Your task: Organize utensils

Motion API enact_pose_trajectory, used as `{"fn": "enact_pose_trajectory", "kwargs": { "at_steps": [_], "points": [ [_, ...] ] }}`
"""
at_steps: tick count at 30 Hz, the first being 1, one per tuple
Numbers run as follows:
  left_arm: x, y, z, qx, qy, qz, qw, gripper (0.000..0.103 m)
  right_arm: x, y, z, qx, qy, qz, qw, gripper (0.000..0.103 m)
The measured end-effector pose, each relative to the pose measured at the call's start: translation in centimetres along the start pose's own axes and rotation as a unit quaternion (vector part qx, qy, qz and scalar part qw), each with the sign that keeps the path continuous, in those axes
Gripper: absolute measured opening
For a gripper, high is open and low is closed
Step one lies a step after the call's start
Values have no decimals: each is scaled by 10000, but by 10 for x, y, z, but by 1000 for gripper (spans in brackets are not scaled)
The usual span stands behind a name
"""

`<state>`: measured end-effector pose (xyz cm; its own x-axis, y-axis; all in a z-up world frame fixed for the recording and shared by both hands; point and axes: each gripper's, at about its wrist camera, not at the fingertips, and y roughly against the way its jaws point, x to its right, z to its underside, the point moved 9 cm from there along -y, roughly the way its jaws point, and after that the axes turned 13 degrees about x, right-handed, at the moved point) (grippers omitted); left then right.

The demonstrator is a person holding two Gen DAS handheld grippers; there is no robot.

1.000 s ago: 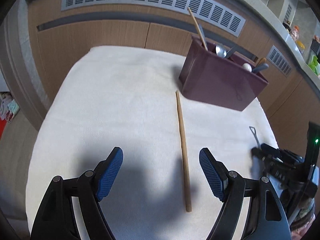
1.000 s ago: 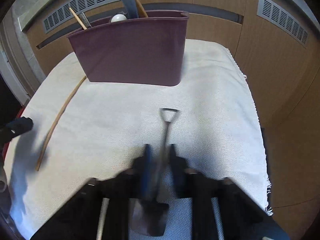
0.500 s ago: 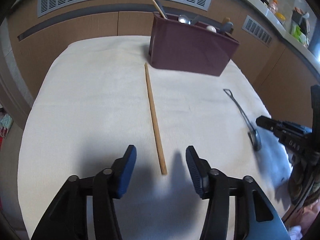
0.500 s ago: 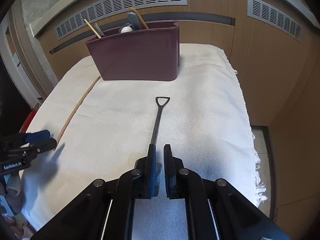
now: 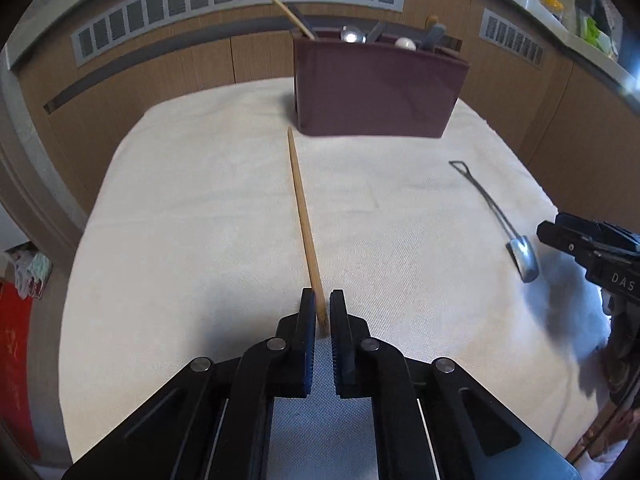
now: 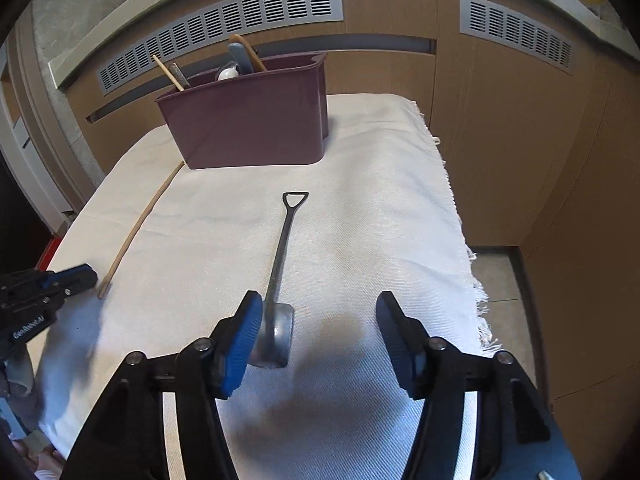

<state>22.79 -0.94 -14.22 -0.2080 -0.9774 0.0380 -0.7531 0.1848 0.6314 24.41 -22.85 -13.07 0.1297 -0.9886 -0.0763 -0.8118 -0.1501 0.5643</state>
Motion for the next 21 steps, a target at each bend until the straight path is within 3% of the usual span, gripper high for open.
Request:
{"fn": "enact_pose_trajectory", "kwargs": {
  "at_steps": [4,8,11,14,18,20,21],
  "points": [
    [0,12,-10,191,-66,-38,9998,7,-4,3,6,-88,33,-62,9999,76],
    [-4,14,-9,176,-13,-43,9998,8,-20,2,23,-267,110,-292,9992,77],
    [-6,12,0,59,108,-12,9999,10,-30,-2,30,-288,292,-221,9989,77],
    [-8,4,12,-99,334,51,9994,22,-34,-7,29,-315,328,-198,9988,64],
    [-14,2,23,-157,694,147,9974,49,-39,-12,28,-306,656,-6,9974,31],
    [-16,4,24,-100,766,207,9968,53,-41,-11,29,-271,676,-29,9973,31],
    [-15,4,24,-97,796,246,9965,60,-41,-11,29,-234,710,-17,9972,31]
  ]
}}
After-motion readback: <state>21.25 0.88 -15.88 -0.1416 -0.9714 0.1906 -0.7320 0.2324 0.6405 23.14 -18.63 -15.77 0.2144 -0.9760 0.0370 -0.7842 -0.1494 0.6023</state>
